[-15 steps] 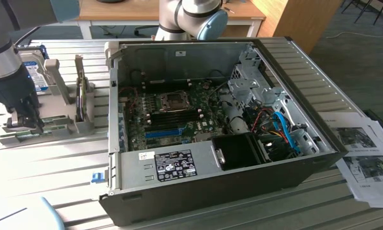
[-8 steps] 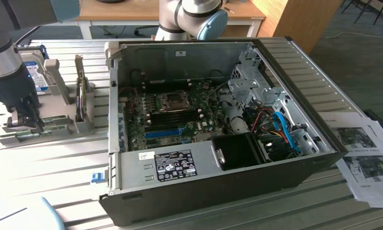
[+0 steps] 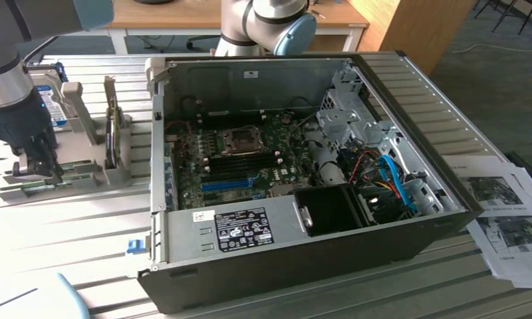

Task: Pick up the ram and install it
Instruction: 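Pick up the ram and move it above insertion slot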

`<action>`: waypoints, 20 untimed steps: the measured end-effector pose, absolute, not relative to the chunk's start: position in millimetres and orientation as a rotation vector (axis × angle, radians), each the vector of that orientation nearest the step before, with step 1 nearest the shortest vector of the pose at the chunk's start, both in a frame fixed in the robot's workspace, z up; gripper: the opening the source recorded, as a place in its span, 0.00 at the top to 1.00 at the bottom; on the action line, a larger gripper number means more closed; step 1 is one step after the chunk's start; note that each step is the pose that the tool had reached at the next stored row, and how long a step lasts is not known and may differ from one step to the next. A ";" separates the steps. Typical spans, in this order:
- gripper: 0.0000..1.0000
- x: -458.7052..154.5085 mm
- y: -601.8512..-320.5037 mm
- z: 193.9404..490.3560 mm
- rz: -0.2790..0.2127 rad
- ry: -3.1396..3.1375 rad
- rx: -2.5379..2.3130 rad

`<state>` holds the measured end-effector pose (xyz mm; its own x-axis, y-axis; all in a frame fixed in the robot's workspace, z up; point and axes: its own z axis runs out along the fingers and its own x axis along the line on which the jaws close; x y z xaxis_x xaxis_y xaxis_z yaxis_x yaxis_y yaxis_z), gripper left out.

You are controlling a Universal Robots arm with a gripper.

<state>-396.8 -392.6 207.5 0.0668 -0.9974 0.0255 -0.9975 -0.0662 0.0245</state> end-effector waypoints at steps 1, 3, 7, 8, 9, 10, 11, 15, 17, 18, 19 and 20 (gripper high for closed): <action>0.77 -396.7 -392.6 207.5 0.003 -2.122 2.268; 0.77 -396.6 -392.3 207.4 0.003 -2.122 2.269; 0.77 -396.7 -391.8 207.4 0.003 -2.122 2.269; 0.77 -396.7 -391.8 207.4 0.003 -2.122 2.269; 0.77 -396.8 -391.8 207.3 0.003 -2.122 2.268; 0.77 -396.7 -391.8 206.6 0.003 -2.122 2.269; 0.77 -396.6 -391.8 205.8 0.003 -2.122 2.269; 0.77 -396.7 -391.8 204.6 0.003 -2.122 2.268; 0.77 -396.6 -391.8 204.5 0.003 -2.122 2.269; 0.77 -396.1 -391.8 204.4 0.002 -2.123 2.269; 0.77 -395.4 -391.8 204.4 0.002 -2.123 2.269; 0.77 -394.6 -391.8 204.4 0.001 -2.123 2.269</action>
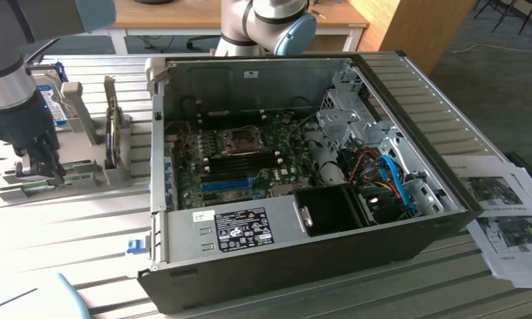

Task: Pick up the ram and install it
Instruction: 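Pick up the ram and move it above insertion slot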

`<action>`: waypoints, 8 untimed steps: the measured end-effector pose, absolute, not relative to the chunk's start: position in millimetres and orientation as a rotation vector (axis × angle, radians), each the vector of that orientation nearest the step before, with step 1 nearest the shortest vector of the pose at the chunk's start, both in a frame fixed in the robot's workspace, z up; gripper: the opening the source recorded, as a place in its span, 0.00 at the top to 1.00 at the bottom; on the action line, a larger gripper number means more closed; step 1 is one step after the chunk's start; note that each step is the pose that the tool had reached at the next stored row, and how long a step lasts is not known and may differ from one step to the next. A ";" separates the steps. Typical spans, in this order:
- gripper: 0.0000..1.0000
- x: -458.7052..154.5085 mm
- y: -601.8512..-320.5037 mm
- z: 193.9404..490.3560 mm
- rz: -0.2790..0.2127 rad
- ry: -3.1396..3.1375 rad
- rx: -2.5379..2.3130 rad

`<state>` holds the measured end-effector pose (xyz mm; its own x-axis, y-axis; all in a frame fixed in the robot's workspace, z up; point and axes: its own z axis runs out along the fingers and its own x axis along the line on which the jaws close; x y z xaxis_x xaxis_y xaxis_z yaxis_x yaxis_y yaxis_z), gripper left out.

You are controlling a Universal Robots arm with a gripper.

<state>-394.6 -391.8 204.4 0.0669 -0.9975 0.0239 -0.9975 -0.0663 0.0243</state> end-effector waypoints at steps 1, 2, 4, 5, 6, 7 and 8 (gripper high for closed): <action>0.77 -393.8 -391.8 204.3 0.001 -2.123 2.270; 0.77 -393.5 -391.8 204.4 0.000 -2.124 2.270; 0.77 -393.5 -391.8 204.3 0.000 -2.124 2.270; 0.77 -393.5 -391.8 204.4 0.000 -2.123 2.270; 0.77 -393.4 -391.7 204.3 0.000 -2.123 2.270; 0.77 -393.3 -391.4 204.3 0.000 -2.123 2.270; 0.77 -393.3 -390.8 204.3 0.000 -2.123 2.270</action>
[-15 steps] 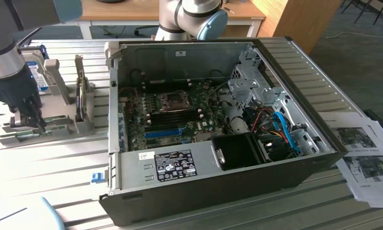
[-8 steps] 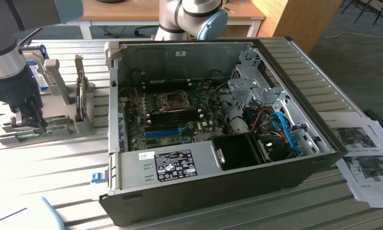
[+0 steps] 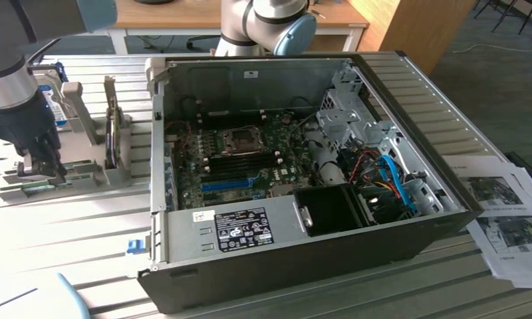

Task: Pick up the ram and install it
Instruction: 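Pick up the ram and move it above insertion slot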

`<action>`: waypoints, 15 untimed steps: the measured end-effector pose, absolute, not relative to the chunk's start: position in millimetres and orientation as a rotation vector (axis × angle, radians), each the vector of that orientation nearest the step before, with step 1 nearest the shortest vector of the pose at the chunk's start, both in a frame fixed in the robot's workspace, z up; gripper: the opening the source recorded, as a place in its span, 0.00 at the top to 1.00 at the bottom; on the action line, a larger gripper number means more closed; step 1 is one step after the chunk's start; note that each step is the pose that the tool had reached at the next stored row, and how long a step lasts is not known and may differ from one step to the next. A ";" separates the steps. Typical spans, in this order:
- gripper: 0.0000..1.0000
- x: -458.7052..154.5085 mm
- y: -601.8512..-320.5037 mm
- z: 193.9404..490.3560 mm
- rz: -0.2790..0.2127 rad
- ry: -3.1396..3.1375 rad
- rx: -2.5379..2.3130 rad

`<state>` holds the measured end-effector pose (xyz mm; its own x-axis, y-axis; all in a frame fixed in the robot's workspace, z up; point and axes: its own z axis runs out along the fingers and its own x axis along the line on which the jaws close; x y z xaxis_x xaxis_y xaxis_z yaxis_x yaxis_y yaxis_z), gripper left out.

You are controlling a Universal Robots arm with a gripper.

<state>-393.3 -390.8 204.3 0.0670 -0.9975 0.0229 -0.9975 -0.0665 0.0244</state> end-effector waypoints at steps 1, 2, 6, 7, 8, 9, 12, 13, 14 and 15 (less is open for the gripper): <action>0.77 -393.4 -390.1 204.2 0.000 -2.123 2.270; 0.77 -393.4 -389.5 204.1 0.000 -2.124 2.270; 0.77 -393.4 -389.5 203.9 0.000 -2.123 2.270; 0.77 -393.4 -389.5 203.2 0.000 -2.124 2.270; 0.77 -393.4 -389.5 202.4 0.000 -2.124 2.270; 0.77 -393.4 -389.5 201.8 0.000 -2.124 2.270; 0.77 -393.5 -389.5 201.0 0.000 -2.123 2.270; 0.77 -393.4 -389.5 201.0 0.000 -2.123 2.270; 0.77 -393.4 -389.5 201.0 0.000 -2.124 2.270; 0.77 -393.4 -389.5 200.9 0.000 -2.124 2.270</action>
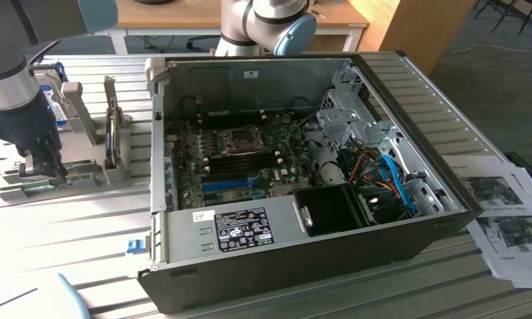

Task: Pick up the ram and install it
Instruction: 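Pick up the ram and move it above insertion slot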

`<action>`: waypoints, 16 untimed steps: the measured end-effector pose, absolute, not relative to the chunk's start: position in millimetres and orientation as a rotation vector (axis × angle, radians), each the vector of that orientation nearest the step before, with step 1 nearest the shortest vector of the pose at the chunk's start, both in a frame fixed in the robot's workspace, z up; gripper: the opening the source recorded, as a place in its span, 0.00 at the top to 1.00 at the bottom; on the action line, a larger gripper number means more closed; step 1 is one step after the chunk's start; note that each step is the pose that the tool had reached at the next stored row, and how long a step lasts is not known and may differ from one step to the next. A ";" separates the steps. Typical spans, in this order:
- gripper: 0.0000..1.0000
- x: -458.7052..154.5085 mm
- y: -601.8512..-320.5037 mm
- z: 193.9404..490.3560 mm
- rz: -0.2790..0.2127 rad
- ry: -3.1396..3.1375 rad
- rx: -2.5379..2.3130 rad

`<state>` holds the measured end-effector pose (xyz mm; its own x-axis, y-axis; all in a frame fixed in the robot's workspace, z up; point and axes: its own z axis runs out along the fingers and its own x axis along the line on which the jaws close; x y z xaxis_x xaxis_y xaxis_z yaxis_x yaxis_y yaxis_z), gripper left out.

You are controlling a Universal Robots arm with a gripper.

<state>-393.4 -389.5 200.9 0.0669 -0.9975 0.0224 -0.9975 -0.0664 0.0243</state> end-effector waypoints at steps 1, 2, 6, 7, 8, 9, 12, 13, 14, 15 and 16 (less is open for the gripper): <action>0.77 -393.4 -389.5 200.9 0.000 -2.124 2.270; 0.77 -393.3 -389.4 200.8 0.000 -2.124 2.270; 0.77 -392.9 -389.5 200.9 0.000 -2.124 2.270; 0.77 -392.9 -389.5 200.9 0.000 -2.124 2.270; 0.77 -392.9 -389.5 200.9 0.000 -2.124 2.270; 0.77 -392.9 -389.5 200.9 0.000 -2.124 2.270; 0.77 -392.9 -389.5 200.9 0.000 -2.124 2.270; 0.77 -392.9 -389.5 200.9 0.000 -2.124 2.270; 0.77 -392.9 -389.5 200.9 0.000 -2.124 2.270; 0.77 -392.9 -389.5 200.9 0.000 -2.124 2.270; 0.77 -392.9 -389.5 200.9 0.000 -2.124 2.270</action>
<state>-392.9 -389.5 200.9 0.0669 -0.9975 0.0224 -0.9975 -0.0663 0.0242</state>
